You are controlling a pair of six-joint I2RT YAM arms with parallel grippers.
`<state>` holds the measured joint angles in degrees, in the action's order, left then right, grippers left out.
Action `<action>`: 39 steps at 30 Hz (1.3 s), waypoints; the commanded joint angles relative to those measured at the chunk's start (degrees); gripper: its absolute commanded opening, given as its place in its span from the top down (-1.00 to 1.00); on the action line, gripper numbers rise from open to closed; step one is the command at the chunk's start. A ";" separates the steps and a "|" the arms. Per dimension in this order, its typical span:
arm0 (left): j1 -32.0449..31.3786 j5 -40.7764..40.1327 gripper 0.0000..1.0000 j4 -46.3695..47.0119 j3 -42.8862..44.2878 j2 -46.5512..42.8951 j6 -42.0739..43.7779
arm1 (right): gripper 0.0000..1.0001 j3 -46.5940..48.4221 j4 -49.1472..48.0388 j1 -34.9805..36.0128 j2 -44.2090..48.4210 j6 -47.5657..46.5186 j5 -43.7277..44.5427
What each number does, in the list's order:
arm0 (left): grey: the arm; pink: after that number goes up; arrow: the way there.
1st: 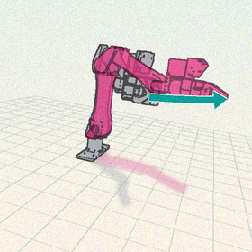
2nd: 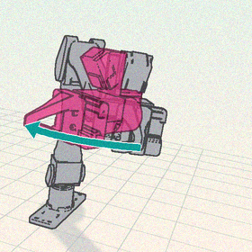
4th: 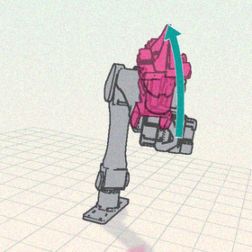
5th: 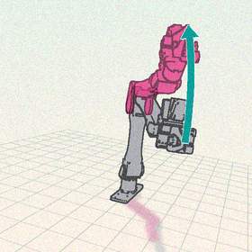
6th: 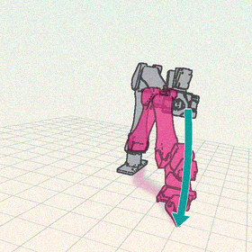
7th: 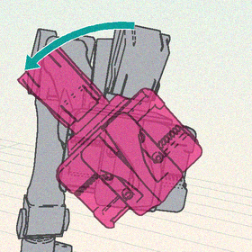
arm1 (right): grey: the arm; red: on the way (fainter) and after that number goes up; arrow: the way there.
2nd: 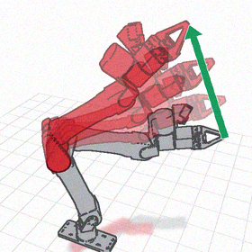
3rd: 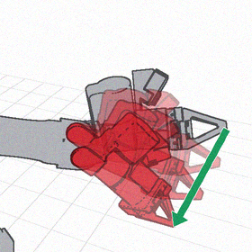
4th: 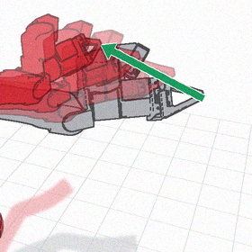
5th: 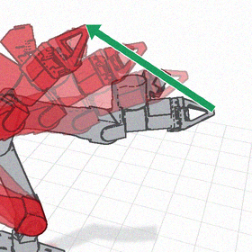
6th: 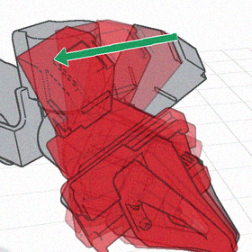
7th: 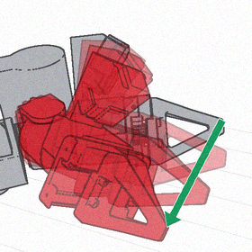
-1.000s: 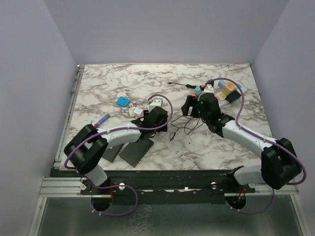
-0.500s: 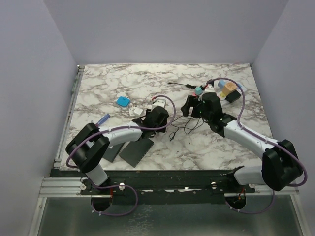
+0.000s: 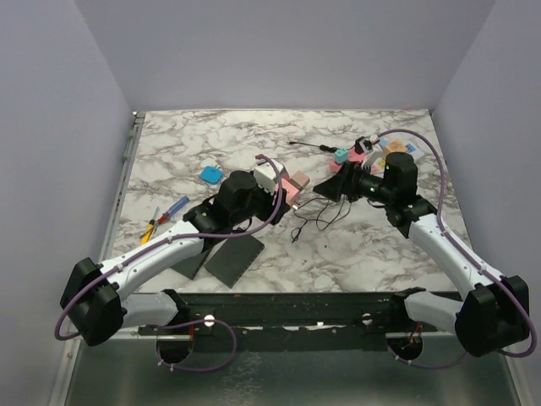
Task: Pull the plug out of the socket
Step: Pick up the socket from the center of the board.
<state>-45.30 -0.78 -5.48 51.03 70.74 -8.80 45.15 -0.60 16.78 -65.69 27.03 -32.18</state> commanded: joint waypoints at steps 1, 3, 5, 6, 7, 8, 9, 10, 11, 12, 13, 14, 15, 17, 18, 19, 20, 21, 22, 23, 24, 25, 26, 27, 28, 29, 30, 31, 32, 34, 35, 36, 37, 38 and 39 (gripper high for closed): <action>0.04 10.85 1.00 4.79 -2.87 -4.13 6.85 | -0.71 -0.72 -5.68 -1.13 -1.54 9.76 -15.27; 0.04 12.30 1.00 5.91 -4.24 -5.43 7.04 | -0.67 -2.24 -11.38 -1.14 -3.09 16.03 -19.39; 0.05 13.95 1.00 7.82 -5.33 -6.45 6.84 | -0.64 -5.46 -19.67 -1.13 -4.15 22.14 -21.50; 0.04 14.51 1.00 8.45 -5.84 -6.98 6.67 | -0.63 -6.37 -21.09 -1.11 -4.52 23.34 -21.71; 0.08 14.71 1.00 8.92 -6.23 -7.32 6.50 | -0.62 -6.71 -20.58 -1.05 -4.73 23.11 -21.40; 0.04 14.68 1.00 9.32 -6.50 -7.66 6.25 | -0.61 -6.53 -18.99 -1.04 -4.83 22.13 -20.79; 0.04 14.97 1.00 9.60 -6.80 -7.98 6.13 | -0.61 -6.06 -16.51 -1.00 -4.83 20.67 -19.99; 0.00 15.26 1.00 9.96 -7.08 -8.18 5.96 | -0.60 -5.45 -14.54 -0.92 -4.81 19.44 -19.46; -0.01 15.57 1.00 10.22 -7.30 -8.32 5.72 | -0.60 -5.05 -13.30 -0.94 -4.88 18.75 -19.24; 0.00 15.80 1.00 10.48 -7.46 -8.23 5.48 | -0.60 -4.85 -13.07 -0.81 -5.03 18.64 -19.46; -0.05 16.06 1.00 10.53 -7.45 -8.08 5.39 | -0.60 -4.63 -13.44 -0.72 -5.34 18.78 -19.82; -0.05 16.41 1.00 10.52 -7.43 -7.81 5.33 | -0.59 -4.44 -13.99 -0.47 -6.01 19.17 -20.17; -0.01 16.62 1.00 10.50 -7.39 -7.61 5.29 | -0.56 -4.31 -14.60 -0.25 -6.62 19.54 -20.49; -0.02 17.00 1.00 10.57 -7.26 -7.39 5.20 | -0.49 -4.13 -16.26 0.25 -8.16 20.27 -20.95; 0.01 17.03 1.00 10.70 -7.30 -7.31 5.24 | -0.43 -4.24 -17.28 0.46 -8.82 20.71 -21.26; -0.05 16.78 1.00 10.70 -7.40 -7.29 5.39 | -0.30 -4.41 -18.47 0.72 -9.46 21.41 -21.74; -0.05 16.61 1.00 10.68 -7.43 -7.22 5.51 | -0.18 -4.63 -19.71 0.79 -9.92 22.07 -22.03; -0.01 16.59 1.00 10.67 -7.55 -7.13 5.63 | -0.07 -4.91 -20.76 0.91 -10.24 22.77 -22.12; -0.03 16.47 1.00 10.66 -7.64 -6.92 5.75 | 0.02 -5.17 -21.75 1.01 -10.37 23.30 -22.06; -0.05 16.32 1.00 10.62 -7.69 -6.73 5.92 | 0.10 -5.27 -22.26 1.13 -10.48 23.45 -21.93; -0.04 16.19 1.00 10.55 -7.77 -6.49 6.04 | 0.21 -5.30 -22.45 1.15 -10.51 23.50 -21.82; -0.05 15.89 1.00 10.47 -7.74 -6.23 6.26 | 0.34 -5.33 -22.57 1.15 -10.55 23.51 -21.54; 0.01 15.61 1.00 10.29 -7.78 -5.96 6.51 | 0.52 -5.45 -22.87 1.22 -10.59 23.55 -21.52; -0.02 15.24 1.00 10.11 -7.66 -5.58 6.77 | 0.66 -5.61 -23.24 1.22 -10.66 23.65 -21.35; -0.04 14.77 1.00 9.87 -7.57 -5.27 7.04 | 0.77 -5.84 -23.77 1.24 -10.68 23.80 -21.23; -0.05 14.36 1.00 9.56 -7.53 -5.00 7.30 | 0.86 -6.08 -24.20 1.20 -10.69 23.88 -21.06; -0.05 13.99 1.00 9.37 -7.45 -4.80 7.52 | 0.95 -6.34 -24.53 1.21 -10.67 23.82 -20.93; -0.05 13.70 1.00 9.21 -7.42 -4.60 7.68 | 0.99 -6.52 -24.75 1.19 -10.54 23.62 -20.71; 0.00 13.43 1.00 8.99 -7.36 -4.31 7.78 | 0.99 -6.62 -24.63 1.24 -10.26 23.01 -20.27; 0.03 12.77 1.00 8.30 -6.91 -3.61 7.82 | 0.99 -6.30 -22.65 1.35 -9.40 20.80 -18.76; 0.05 12.55 1.00 7.93 -6.60 -3.13 7.79 | 0.99 -5.78 -20.14 1.61 -8.85 18.83 -17.42; 0.05 12.54 1.00 7.70 -6.29 -2.64 7.70 | 0.99 -4.94 -17.30 2.00 -8.38 16.81 -15.81; 0.05 12.53 1.00 7.68 -6.12 -2.36 7.55 | 0.99 -4.11 -14.57 2.50 -7.91 14.65 -14.02; 0.08 12.48 1.00 7.67 -5.94 -2.17 7.42 | 0.99 -3.19 -12.03 3.08 -7.55 12.81 -12.51; 0.10 12.43 1.00 7.60 -5.74 -1.96 7.29 | 0.99 -2.49 -10.13 3.72 -7.18 11.41 -11.00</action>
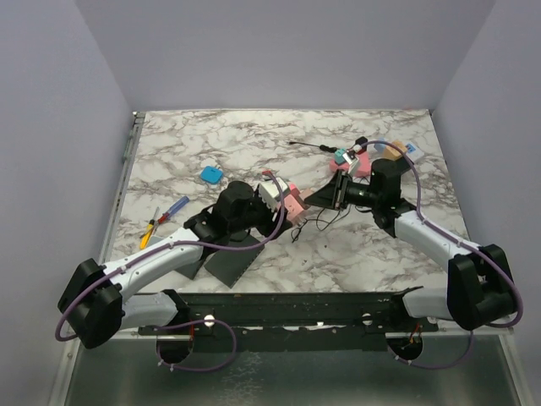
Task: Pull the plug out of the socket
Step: Pick up the socket from the center of the board, then remove the plug from the socket.
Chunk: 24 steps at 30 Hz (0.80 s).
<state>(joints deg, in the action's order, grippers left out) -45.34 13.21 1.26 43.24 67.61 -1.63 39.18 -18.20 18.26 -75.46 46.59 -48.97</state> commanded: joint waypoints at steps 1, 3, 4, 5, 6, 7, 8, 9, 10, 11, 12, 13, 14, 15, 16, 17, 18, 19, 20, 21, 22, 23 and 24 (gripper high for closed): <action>0.23 -1.58 1.00 0.79 2.18 1.35 -0.01 | 0.99 3.99 8.74 2.86 2.98 -9.14 7.35; 0.55 -1.59 1.00 0.77 2.36 1.45 -0.21 | 0.99 4.19 9.75 4.19 3.69 -10.22 9.24; 0.79 -1.63 1.00 0.76 2.30 1.40 -0.37 | 0.99 4.30 10.13 4.94 3.91 -10.78 10.50; 0.92 -1.63 1.00 0.76 2.33 1.32 -0.53 | 0.99 4.57 10.83 5.85 3.92 -11.51 11.96; 1.11 -1.76 1.00 0.76 2.37 1.28 -0.69 | 0.99 4.84 11.72 6.90 3.75 -12.37 13.35; 1.31 -1.83 1.00 0.74 2.38 1.25 -0.80 | 0.99 5.26 12.58 7.81 3.44 -13.06 14.54; 1.51 -1.87 1.00 0.77 2.34 1.20 -0.95 | 0.99 5.62 13.33 8.76 2.94 -13.70 15.52; 1.75 -1.94 1.00 0.77 2.31 1.10 -1.00 | 0.99 6.05 13.89 9.53 2.42 -14.13 16.28; 1.89 -2.22 1.00 0.76 2.31 1.09 -1.01 | 0.99 6.25 14.31 10.13 1.94 -14.31 17.02; 2.04 -2.42 1.00 0.79 2.22 1.05 -1.01 | 0.99 6.36 14.48 10.42 1.56 -14.14 17.52; 2.09 -2.59 1.00 0.80 2.20 0.96 -0.96 | 0.99 6.32 14.35 10.47 1.33 -13.56 17.71; 2.17 -2.76 1.00 0.85 2.03 0.80 -0.88 | 0.99 6.20 13.95 10.46 1.21 -12.74 17.85; 2.20 -2.94 1.00 0.85 1.92 0.70 -0.70 | 0.99 6.22 13.71 10.48 1.13 -11.78 18.05; 2.20 -3.08 1.00 0.85 1.79 0.61 -0.52 | 0.99 6.38 13.35 10.44 0.92 -10.50 18.18; 2.24 -3.22 1.00 0.85 1.63 0.50 -0.36 | 0.99 6.51 12.89 10.43 0.67 -9.76 17.89; 2.19 -3.26 1.00 0.85 1.51 0.46 -0.19 | 0.99 6.82 12.69 10.40 0.40 -9.39 17.41; 2.24 -3.21 1.00 0.85 1.37 0.50 -0.07 | 0.99 7.18 12.55 10.35 0.14 -9.08 16.65; 2.26 -3.06 1.00 0.85 1.32 0.50 -0.04 | 0.99 7.47 12.23 10.15 -0.04 -8.73 15.72; 2.20 -2.96 1.00 0.85 1.24 0.50 0.02 | 0.99 7.61 11.70 9.78 -0.30 -8.14 14.28; 2.24 -2.94 1.00 0.85 1.19 0.58 0.12 | 0.99 7.66 10.83 9.26 -0.54 -7.33 12.44; 2.23 -3.04 1.00 0.85 1.15 0.61 0.21 | 0.99 7.60 9.88 8.63 -0.76 -6.47 10.57; 2.27 -3.14 1.00 0.81 1.14 0.78 0.30 | 0.99 7.53 8.72 8.07 -0.96 -5.44 8.49; 2.28 -3.23 1.00 0.80 1.14 0.91 0.37 | 0.99 7.29 7.48 7.55 -1.08 -4.54 6.56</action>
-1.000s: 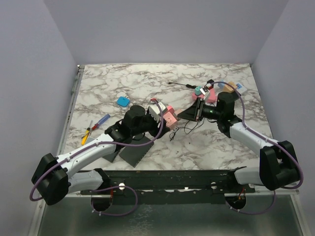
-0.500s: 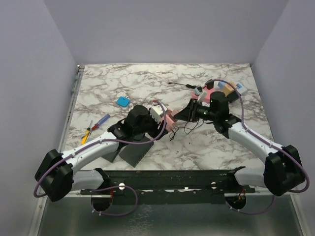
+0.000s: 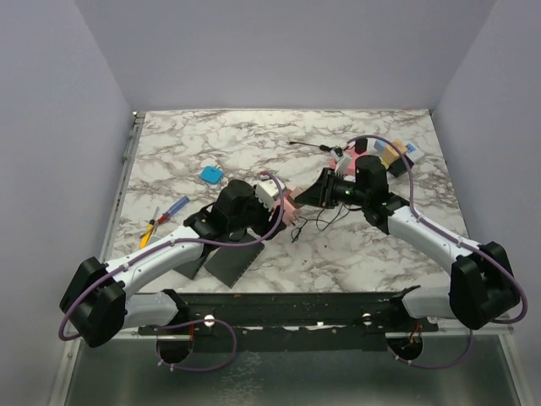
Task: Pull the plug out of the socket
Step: Remove the plug from the socket.
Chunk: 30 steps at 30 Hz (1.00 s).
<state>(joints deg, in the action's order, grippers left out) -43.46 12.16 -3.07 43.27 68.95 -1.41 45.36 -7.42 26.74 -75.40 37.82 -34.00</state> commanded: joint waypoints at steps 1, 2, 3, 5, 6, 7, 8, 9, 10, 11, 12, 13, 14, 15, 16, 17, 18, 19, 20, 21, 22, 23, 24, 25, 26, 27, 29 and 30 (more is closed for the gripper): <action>0.39 -2.17 1.00 5.10 1.12 -0.21 0.18 | 1.00 0.85 -4.59 -1.37 -1.22 5.06 -10.23; 0.39 -2.18 1.00 5.09 1.20 -0.04 0.18 | 0.99 0.60 -5.68 -1.78 -1.30 5.73 -12.08; 0.35 -2.23 1.00 5.09 1.21 0.22 0.20 | 0.99 0.31 -6.75 -2.05 -1.39 6.17 -13.61; 0.39 -2.25 1.00 5.09 1.27 0.62 0.27 | 0.99 0.09 -8.32 -2.59 -1.82 6.82 -16.91; 0.37 -2.29 1.00 5.05 1.29 0.80 0.27 | 0.99 0.01 -8.65 -2.84 -2.10 7.04 -18.32; 0.39 -2.32 1.00 5.01 1.32 0.83 0.34 | 0.99 -0.01 -8.92 -3.10 -2.45 7.20 -19.51; 0.37 -2.37 1.00 4.98 1.30 0.87 0.35 | 0.99 -0.02 -9.08 -3.31 -2.78 7.18 -20.46; 0.36 -2.50 1.00 5.00 1.30 0.83 0.38 | 0.99 -0.09 -9.18 -3.51 -3.16 7.17 -21.48; 0.34 -2.64 1.00 5.00 1.29 0.76 0.51 | 0.99 -0.18 -9.52 -3.65 -3.42 7.35 -22.26; 0.39 -2.92 1.00 5.00 1.23 0.63 0.59 | 0.99 -0.22 -9.64 -3.76 -3.66 7.47 -22.93; 0.37 -3.05 1.00 4.98 1.21 0.58 0.66 | 0.99 -0.23 -9.93 -3.72 -3.84 7.72 -23.42; 0.35 -3.27 1.00 4.92 1.21 0.49 0.74 | 1.00 -0.31 -10.34 -3.75 -3.83 7.73 -23.73; 0.37 -3.37 1.00 4.92 1.21 0.49 0.79 | 0.99 -0.28 -10.49 -3.73 -3.69 7.60 -23.58; 0.35 -3.44 1.00 4.92 1.21 0.49 0.79 | 0.99 -0.40 -10.42 -3.73 -3.37 7.18 -23.19; 0.39 -3.47 1.00 4.92 1.21 0.53 0.79 | 0.99 -0.67 -10.26 -3.74 -2.95 6.56 -22.49; 0.32 -3.53 1.00 4.92 1.27 0.61 0.72 | 0.99 -0.67 -9.50 -3.72 -2.47 5.46 -21.24; 0.33 -3.57 1.00 4.92 1.29 0.70 0.66 | 0.99 -0.34 -7.54 -3.74 -2.06 4.06 -19.88; 0.43 -3.55 1.00 4.87 1.29 0.82 0.61 | 0.99 0.03 -5.64 -3.73 -1.57 2.47 -18.21; 0.41 -3.59 1.00 4.83 1.37 0.90 0.62 | 0.99 0.45 -3.52 -3.76 -1.26 0.84 -16.66; 0.44 -3.61 1.00 4.76 1.46 0.94 0.54 | 0.99 0.87 -1.47 -3.65 -0.91 -0.62 -14.64; 0.57 -3.63 1.00 4.74 1.55 1.03 0.35 | 0.99 1.21 0.21 -3.40 -0.49 -2.16 -12.50; 0.78 -3.58 1.00 4.74 1.64 1.08 0.17 | 0.99 1.60 1.93 -2.99 -0.12 -3.57 -10.53; 1.06 -3.55 1.00 4.74 1.70 1.18 -0.09 | 0.99 2.02 3.33 -2.42 0.24 -4.81 -8.37; 1.37 -3.35 1.00 4.74 1.76 1.26 -0.23 | 0.99 2.32 4.37 -1.68 0.64 -5.88 -6.55; 1.70 -3.16 1.00 4.78 1.78 1.37 -0.40 | 0.99 2.50 5.11 -0.82 1.09 -6.63 -4.48; 2.00 -2.96 1.00 4.82 1.89 1.49 -0.55 | 0.99 2.49 5.65 0.12 1.67 -7.29 -2.41; 2.60 -2.62 1.00 4.83 2.04 1.62 -0.76 | 0.99 2.37 5.91 2.04 2.59 -8.02 1.28; 2.80 -2.47 1.00 4.83 2.08 1.63 -0.86 | 0.99 2.09 5.81 2.65 2.93 -8.14 3.05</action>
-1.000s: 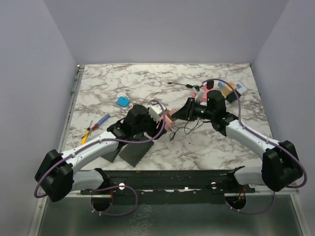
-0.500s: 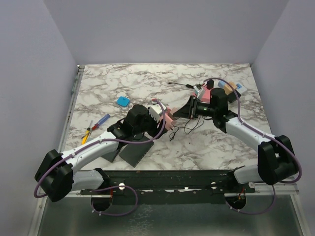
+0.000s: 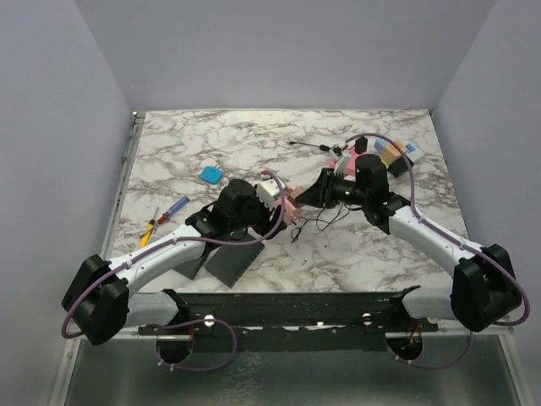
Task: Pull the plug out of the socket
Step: Remove the plug from the socket.
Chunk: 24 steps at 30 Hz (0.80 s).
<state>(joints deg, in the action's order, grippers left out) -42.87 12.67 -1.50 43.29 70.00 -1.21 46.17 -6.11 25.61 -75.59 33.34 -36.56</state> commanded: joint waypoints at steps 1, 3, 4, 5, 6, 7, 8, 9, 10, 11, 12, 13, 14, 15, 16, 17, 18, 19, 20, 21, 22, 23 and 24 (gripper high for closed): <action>2.39 -2.84 1.00 3.26 2.11 0.58 -1.15 | 0.99 1.03 4.22 4.26 3.45 -3.74 6.17; 2.66 -2.85 1.00 3.30 2.01 0.45 -1.24 | 0.99 0.50 3.36 5.12 4.14 -4.21 6.85; 2.70 -2.85 1.00 3.26 1.90 0.30 -1.20 | 0.99 0.35 3.00 5.37 4.36 -4.44 6.79; 2.75 -2.94 1.00 3.26 1.85 0.12 -1.17 | 1.00 0.37 2.75 5.57 4.54 -4.52 6.42; 2.83 -3.02 1.00 3.32 1.78 -0.13 -1.12 | 0.99 0.49 2.69 5.59 4.63 -4.35 5.92; 2.88 -3.16 1.00 3.41 1.68 -0.26 -1.07 | 0.99 0.82 2.87 5.55 4.69 -4.02 5.77; 2.96 -3.25 1.00 3.49 1.60 -0.29 -1.07 | 0.99 1.12 3.08 5.58 4.79 -3.65 5.68; 2.97 -3.16 1.00 3.59 1.54 -0.30 -1.07 | 0.99 1.25 2.99 5.59 4.91 -2.99 5.40; 2.97 -3.02 1.00 3.64 1.55 -0.26 -1.07 | 0.99 1.32 2.95 5.60 5.12 -2.19 5.69; 3.02 -2.86 1.00 3.69 1.54 -0.22 -1.07 | 0.99 1.28 2.72 5.60 5.25 -1.59 5.61; 2.98 -2.71 1.00 3.69 1.54 -0.21 -1.07 | 0.99 1.06 2.17 5.47 5.35 -1.13 5.05; 2.97 -2.58 1.00 3.69 1.54 -0.21 -1.07 | 0.99 0.86 1.55 5.50 5.51 -0.89 4.14; 2.99 -2.42 1.00 3.65 1.46 -0.29 -1.03 | 0.99 0.76 1.18 5.43 5.41 -0.88 3.07; 2.99 -2.44 1.00 3.69 1.45 -0.42 -0.99 | 0.99 0.76 0.97 5.22 5.31 -0.80 1.92; 3.01 -2.43 1.00 3.65 1.37 -0.58 -0.92 | 0.99 0.80 0.81 4.87 5.05 -0.77 0.65; 2.97 -2.42 1.00 3.69 1.30 -0.81 -0.83 | 0.99 0.95 0.76 4.35 4.76 -0.66 -0.90; 3.01 -2.39 1.00 3.69 1.21 -1.11 -0.75 | 1.00 1.27 0.98 3.80 4.28 -0.53 -2.45; 2.99 -2.52 1.00 3.69 1.07 -1.44 -0.58 | 0.99 1.63 1.08 3.26 3.90 -0.32 -3.93; 2.98 -2.74 1.00 3.69 0.97 -1.66 -0.48 | 0.99 1.94 0.99 2.52 3.51 0.10 -5.64; 2.97 -2.92 1.00 3.69 0.93 -1.80 -0.38 | 0.99 2.14 0.78 1.71 3.21 0.59 -7.40; 3.01 -3.03 1.00 3.69 0.92 -1.82 -0.29 | 0.99 2.05 0.16 1.04 3.08 1.34 -9.03; 3.03 -2.96 1.00 3.69 0.97 -1.72 -0.28 | 0.99 1.67 -1.17 0.31 3.15 2.20 -10.46; 2.98 -2.80 1.00 3.65 1.05 -1.60 -0.35 | 0.99 1.02 -2.70 -0.16 3.35 3.11 -11.67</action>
<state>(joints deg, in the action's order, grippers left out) -41.71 15.05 -0.86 43.27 69.21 -0.78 46.37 -5.34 26.70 -72.66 32.62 -34.33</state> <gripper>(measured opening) 0.606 0.322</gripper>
